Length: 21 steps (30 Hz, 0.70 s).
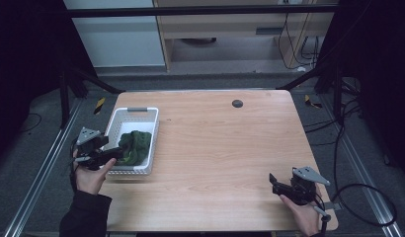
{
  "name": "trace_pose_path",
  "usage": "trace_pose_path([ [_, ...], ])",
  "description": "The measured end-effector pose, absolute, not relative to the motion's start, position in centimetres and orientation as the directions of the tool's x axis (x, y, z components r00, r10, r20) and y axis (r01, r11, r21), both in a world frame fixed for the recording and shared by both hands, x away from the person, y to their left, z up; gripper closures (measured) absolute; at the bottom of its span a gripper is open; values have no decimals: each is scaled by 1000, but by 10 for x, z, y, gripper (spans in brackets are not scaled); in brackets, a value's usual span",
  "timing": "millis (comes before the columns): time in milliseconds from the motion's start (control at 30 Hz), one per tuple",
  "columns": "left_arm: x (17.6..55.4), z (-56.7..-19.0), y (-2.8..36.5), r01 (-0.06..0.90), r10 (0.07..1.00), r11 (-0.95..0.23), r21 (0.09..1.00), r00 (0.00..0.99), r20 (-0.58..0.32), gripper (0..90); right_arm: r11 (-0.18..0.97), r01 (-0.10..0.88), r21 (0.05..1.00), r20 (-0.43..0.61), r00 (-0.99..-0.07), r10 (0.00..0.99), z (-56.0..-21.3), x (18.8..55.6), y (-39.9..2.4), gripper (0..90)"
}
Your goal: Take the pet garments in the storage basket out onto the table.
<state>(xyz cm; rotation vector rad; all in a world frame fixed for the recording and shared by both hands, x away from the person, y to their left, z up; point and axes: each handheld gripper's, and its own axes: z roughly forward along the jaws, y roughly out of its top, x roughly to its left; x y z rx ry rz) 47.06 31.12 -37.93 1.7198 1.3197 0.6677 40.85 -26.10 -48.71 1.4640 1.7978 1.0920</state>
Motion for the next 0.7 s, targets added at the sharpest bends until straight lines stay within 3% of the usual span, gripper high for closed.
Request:
trace_pose_path([
  [700, 499, -374, 306, 550, 947, -153, 821, 318, -36, 199, 72, 502, 862, 60, -242, 968, -487, 410, -260, 116],
])
